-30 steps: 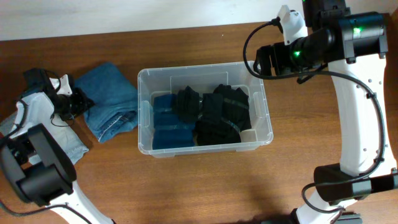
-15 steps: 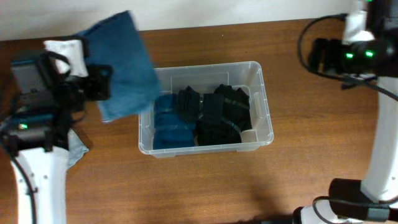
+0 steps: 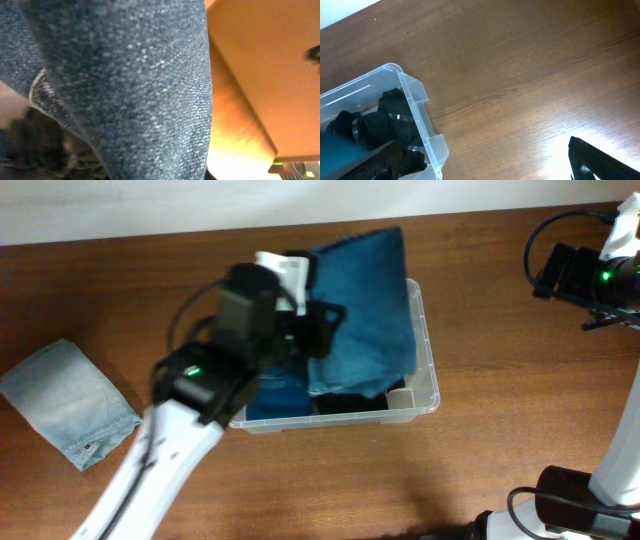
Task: Pack container
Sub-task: 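Lay the blue jeans over the right side of the container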
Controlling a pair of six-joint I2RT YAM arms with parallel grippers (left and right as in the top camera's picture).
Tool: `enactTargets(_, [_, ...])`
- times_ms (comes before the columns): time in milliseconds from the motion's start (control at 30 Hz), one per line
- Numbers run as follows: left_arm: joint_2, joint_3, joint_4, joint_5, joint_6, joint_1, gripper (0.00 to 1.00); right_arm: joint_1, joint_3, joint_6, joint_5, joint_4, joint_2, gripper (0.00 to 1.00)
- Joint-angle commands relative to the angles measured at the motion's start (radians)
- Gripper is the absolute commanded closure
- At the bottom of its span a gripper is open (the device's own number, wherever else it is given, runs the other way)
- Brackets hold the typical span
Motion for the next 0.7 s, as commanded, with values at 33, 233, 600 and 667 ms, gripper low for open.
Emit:
enactTargets(33, [0.123,0.026,0.051,-0.013,-0.066,-0.084,0.99,-0.002,0.006,0.009,-0.010,0.001,-0.012,0.02])
enactTargets(233, [0.216,0.026,0.037,0.008,-0.095,-0.097,1.00,-0.003,0.006,0.009,-0.010,0.002,-0.012,0.02])
enactTargets(600, [0.230,0.025,-0.162,-0.176,-0.053,-0.096,0.16,-0.002,0.006,0.009,-0.010,0.000,-0.010,0.01])
enactTargets(667, [0.230,0.025,-0.177,-0.223,-0.004,-0.096,0.13,-0.003,0.006,0.009,-0.010,0.000,-0.010,0.01])
